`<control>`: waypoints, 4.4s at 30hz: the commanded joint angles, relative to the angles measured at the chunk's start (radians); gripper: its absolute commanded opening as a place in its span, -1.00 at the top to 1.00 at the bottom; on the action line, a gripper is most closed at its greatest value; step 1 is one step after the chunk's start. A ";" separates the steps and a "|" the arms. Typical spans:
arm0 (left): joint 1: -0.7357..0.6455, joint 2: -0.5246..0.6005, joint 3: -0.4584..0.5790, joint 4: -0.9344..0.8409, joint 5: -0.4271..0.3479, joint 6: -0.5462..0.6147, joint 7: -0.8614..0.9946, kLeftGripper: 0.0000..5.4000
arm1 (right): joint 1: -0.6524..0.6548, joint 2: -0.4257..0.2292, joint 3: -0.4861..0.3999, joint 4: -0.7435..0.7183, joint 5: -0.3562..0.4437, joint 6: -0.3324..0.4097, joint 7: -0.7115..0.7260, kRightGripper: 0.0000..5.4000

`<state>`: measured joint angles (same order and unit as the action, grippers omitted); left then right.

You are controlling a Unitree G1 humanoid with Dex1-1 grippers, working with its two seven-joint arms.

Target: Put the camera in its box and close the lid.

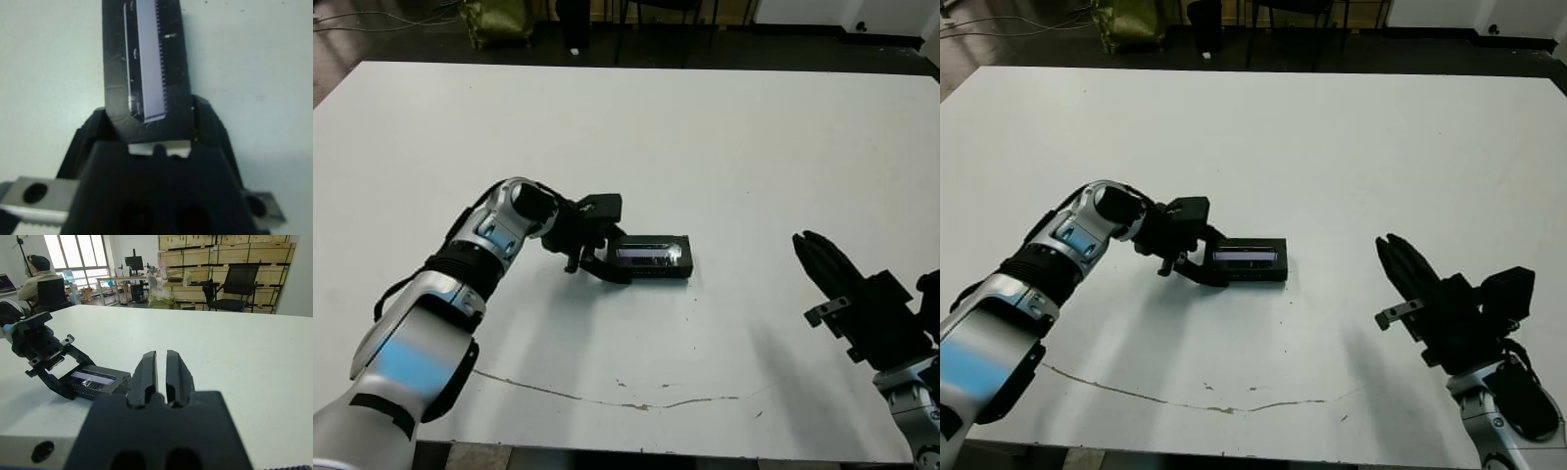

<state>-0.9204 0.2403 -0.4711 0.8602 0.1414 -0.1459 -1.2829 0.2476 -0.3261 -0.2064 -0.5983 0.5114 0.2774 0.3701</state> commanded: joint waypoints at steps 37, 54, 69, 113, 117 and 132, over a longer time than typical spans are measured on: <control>0.024 -0.017 -0.047 0.065 0.036 -0.054 -0.021 -0.99 | 0.028 0.006 0.009 -0.005 0.011 0.027 -0.016 1.00; 0.126 -0.019 0.146 -0.145 -0.147 -0.043 0.022 -0.99 | 0.022 0.017 0.020 0.029 0.009 -0.006 0.018 1.00; 0.217 -0.041 0.216 -0.268 -0.265 -0.009 0.084 -0.99 | 0.027 0.022 0.026 0.033 -0.006 -0.011 0.015 1.00; 0.578 -0.246 0.181 -0.965 -0.020 0.673 0.996 0.99 | -0.035 0.095 0.111 0.288 -0.170 -0.251 0.035 1.00; 0.579 -0.283 0.214 -0.950 -0.099 0.789 0.984 0.99 | -0.032 0.090 0.112 0.272 -0.173 -0.235 0.028 1.00; 0.714 -0.405 0.279 -1.050 -0.346 1.040 1.069 0.99 | -0.009 0.073 0.111 0.214 -0.195 -0.172 0.006 1.00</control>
<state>-0.2595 -0.1551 -0.1926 -0.2275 -0.2084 0.8471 -0.2367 0.2207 -0.2396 -0.0950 -0.3775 0.3287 0.0812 0.3842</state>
